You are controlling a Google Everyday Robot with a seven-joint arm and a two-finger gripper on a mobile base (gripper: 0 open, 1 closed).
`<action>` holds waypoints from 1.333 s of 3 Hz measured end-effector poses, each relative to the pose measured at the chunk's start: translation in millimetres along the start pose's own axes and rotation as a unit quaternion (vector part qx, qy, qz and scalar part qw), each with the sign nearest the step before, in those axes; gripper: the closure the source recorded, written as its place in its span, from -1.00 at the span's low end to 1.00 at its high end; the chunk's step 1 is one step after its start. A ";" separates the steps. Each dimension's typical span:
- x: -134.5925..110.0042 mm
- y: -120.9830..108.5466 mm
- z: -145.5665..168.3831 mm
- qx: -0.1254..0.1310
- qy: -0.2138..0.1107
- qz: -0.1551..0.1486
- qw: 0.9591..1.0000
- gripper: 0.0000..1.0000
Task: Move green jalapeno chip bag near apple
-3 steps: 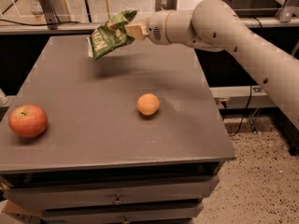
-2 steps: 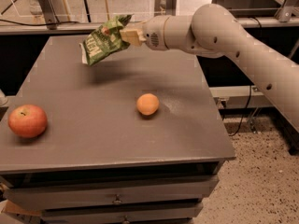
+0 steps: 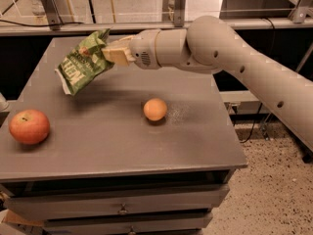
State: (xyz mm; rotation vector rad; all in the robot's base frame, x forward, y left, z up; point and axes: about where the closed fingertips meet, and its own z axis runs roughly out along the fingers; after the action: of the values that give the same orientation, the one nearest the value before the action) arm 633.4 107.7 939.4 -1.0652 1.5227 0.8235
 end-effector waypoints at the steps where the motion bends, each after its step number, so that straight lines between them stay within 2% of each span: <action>1: 12.0 32.5 14.4 -0.036 0.017 -0.020 0.999 1.00; 2: 25.7 53.5 23.2 -0.065 0.032 -0.038 0.997 1.00; 4: 44.6 79.3 26.3 -0.105 0.051 -0.065 0.991 1.00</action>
Offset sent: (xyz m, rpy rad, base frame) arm -0.0606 0.0447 -0.0512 -0.1275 -0.0322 0.2063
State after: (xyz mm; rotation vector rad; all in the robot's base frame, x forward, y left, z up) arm 567.1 151.5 887.9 -1.3639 1.4564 0.8630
